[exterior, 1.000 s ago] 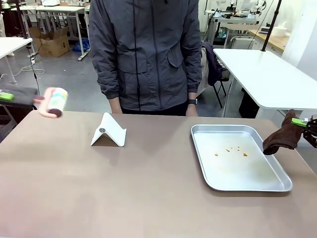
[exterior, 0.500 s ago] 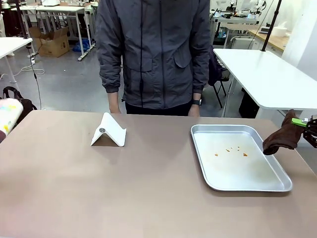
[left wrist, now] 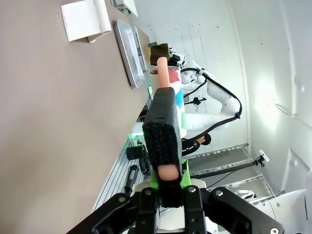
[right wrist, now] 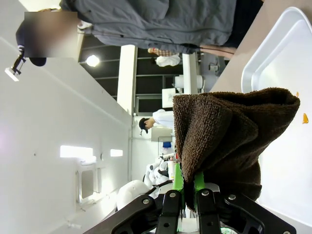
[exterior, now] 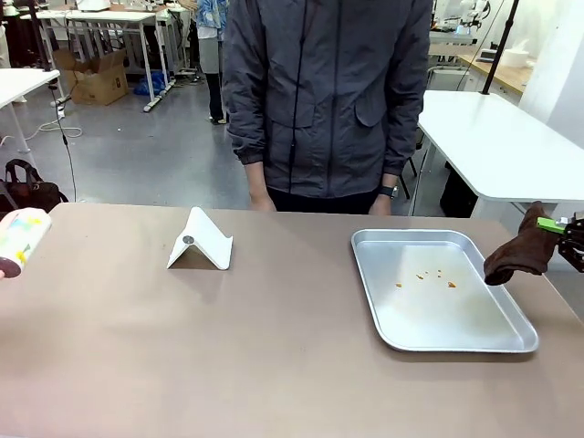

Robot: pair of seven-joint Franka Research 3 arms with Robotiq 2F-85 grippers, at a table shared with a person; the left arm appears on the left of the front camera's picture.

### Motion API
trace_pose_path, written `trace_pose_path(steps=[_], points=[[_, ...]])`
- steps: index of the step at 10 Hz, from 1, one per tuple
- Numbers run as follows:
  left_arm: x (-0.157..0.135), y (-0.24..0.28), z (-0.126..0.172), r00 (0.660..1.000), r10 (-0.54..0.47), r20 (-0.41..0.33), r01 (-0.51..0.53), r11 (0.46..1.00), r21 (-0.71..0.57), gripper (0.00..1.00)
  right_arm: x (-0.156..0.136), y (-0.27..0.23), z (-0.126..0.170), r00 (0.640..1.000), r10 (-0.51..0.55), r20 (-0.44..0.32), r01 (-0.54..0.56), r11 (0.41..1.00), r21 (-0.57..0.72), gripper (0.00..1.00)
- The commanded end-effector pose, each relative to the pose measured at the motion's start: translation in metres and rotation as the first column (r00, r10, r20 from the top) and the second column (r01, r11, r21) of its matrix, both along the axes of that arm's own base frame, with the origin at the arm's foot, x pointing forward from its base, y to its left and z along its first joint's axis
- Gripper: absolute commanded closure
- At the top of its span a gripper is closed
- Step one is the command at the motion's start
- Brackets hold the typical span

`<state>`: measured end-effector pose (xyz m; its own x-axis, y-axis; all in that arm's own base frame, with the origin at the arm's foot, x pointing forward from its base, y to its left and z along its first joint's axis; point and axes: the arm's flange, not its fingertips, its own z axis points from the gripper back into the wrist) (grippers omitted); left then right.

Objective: Clean the surface of the table.
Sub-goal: If a person points to the right, clean the right side of the table with your right hand, and if they point to the left, clean the left side with your left hand, then clean the area not pointed to by the person.

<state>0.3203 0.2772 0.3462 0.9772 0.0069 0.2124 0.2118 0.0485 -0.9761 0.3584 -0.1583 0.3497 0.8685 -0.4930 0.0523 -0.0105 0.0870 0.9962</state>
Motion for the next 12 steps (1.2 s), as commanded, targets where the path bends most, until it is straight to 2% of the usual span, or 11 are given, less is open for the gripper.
trace_pose_path(steps=[1, 11, 12], points=[[-0.0046, -0.0081, 0.0081, 1.000, 0.001, 0.015, -0.001, 1.000, 0.003, 0.82, -0.0015, 0.0008, 0.0056, 1.000, 0.013, 0.009, -0.013, 1.000, 0.001, 1.00], [-0.0046, -0.0081, 0.0081, 1.000, 0.001, 0.015, -0.001, 1.000, 0.003, 0.82, -0.0015, 0.0008, 0.0056, 1.000, 0.013, 0.009, -0.013, 1.000, 0.001, 1.00], [-0.0046, -0.0081, 0.0081, 1.000, 0.001, 0.015, -0.001, 1.000, 0.003, 0.82, 0.0000, 0.0000, 0.0000, 1.000, 0.000, 0.000, 0.000, 1.000, 0.000, 0.91]])
